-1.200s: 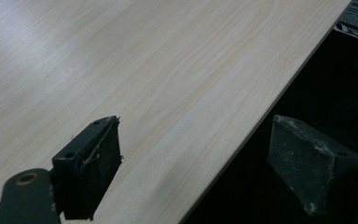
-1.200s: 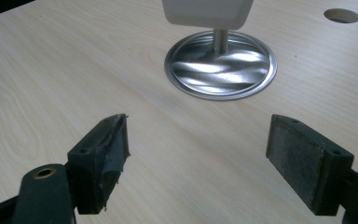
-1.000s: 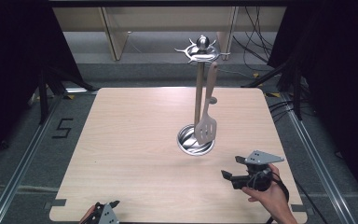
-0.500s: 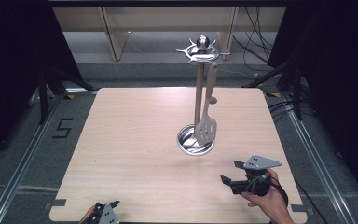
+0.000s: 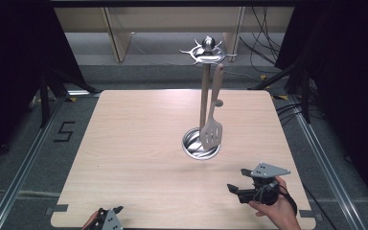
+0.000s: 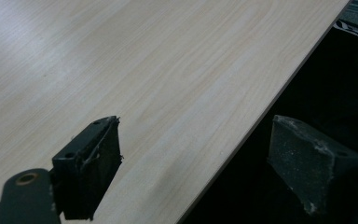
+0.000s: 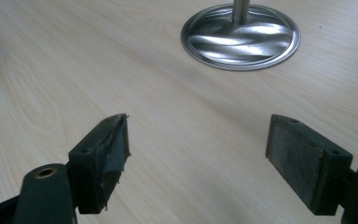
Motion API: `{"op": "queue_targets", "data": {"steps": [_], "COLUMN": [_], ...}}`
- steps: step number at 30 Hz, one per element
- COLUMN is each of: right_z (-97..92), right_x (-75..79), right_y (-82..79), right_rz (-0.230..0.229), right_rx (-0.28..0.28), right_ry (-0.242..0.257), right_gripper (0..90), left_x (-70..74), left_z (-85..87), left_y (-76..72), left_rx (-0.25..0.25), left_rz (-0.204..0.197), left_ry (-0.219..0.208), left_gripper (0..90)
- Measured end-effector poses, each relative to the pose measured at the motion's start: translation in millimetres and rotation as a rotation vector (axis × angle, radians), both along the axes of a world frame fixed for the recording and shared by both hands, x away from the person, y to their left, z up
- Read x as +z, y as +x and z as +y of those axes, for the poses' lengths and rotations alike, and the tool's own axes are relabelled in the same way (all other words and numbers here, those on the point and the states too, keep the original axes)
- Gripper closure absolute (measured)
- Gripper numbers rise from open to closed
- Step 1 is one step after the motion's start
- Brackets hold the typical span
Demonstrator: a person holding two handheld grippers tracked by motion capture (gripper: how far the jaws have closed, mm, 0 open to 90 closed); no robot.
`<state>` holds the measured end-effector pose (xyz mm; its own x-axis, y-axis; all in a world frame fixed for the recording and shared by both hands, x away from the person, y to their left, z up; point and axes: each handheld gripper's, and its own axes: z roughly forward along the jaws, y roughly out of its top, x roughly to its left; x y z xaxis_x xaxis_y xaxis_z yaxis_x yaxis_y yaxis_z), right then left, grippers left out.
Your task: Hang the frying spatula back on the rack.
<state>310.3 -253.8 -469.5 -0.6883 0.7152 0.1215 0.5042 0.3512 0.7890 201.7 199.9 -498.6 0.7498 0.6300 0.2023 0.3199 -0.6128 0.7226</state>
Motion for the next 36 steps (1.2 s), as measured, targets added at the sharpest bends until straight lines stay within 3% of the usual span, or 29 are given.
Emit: {"op": "queue_targets", "data": {"steps": [1,3,5,10,14,16,17,19,20,23,29,30,32,36], "right_z": [-1.0,-0.2,-1.7,-2.9,-5.3,-5.5,-5.5,-5.8,-8.2,-7.2,-8.5,-8.7,-8.0,-7.4], "right_x": [-0.9,-0.5,-2.1,-4.9,-6.7,-6.5,-6.5,-7.1,-7.9,-8.7,-10.5,-11.2,-11.6,-13.6], "right_y": [1.0,-2.0,-1.4,-6.6,-7.2,-10.4,-10.4,-12.8,-11.8,-15.4,-18.5,-19.7,-22.3,-26.4], "right_rz": [-0.020,0.006,-0.021,0.021,-0.004,0.022,0.022,0.024,0.023,0.021,0.002,0.016,0.005,0.005], "right_rx": [0.014,-0.007,0.002,-0.004,0.004,-0.010,-0.010,-0.021,0.011,-0.012,0.006,0.032,0.008,0.020], "right_ry": [-0.005,-0.004,-0.013,-0.016,-0.020,-0.018,-0.018,-0.014,-0.029,-0.032,-0.057,-0.053,-0.060,-0.089], "right_gripper": [22.5,22.6,22.6,23.4,23.5,23.5,23.5,23.5,23.5,23.5,23.5,23.5,23.6,23.5], "left_x": [0.0,0.1,0.9,0.4,-0.3,0.1,-1.1,-0.6,-0.8,-0.9,-1.2,-0.9,-1.3,-1.6], "left_z": [0.0,0.0,0.6,-0.1,-0.6,-0.5,-1.6,-1.0,-1.2,-1.5,-2.0,-1.9,-2.3,-2.3], "left_y": [0.0,0.0,0.4,-0.1,-0.2,-0.3,-0.9,-0.4,-0.6,-0.7,-1.3,-1.1,-1.2,-0.8], "left_rx": [0.000,-0.003,-0.021,-0.020,-0.019,-0.023,-0.008,-0.022,-0.019,-0.020,-0.016,-0.022,-0.015,-0.019], "left_rz": [0.000,0.001,0.001,0.007,0.004,0.009,0.011,0.008,0.010,0.008,0.009,0.013,0.012,0.010], "left_ry": [0.000,0.006,0.019,0.019,0.020,0.023,0.005,0.021,0.018,0.018,0.016,0.023,0.021,0.025], "left_gripper": [16.2,16.2,16.2,16.2,16.2,16.2,16.2,16.2,16.2,16.2,16.2,16.2,16.2,16.2]}}
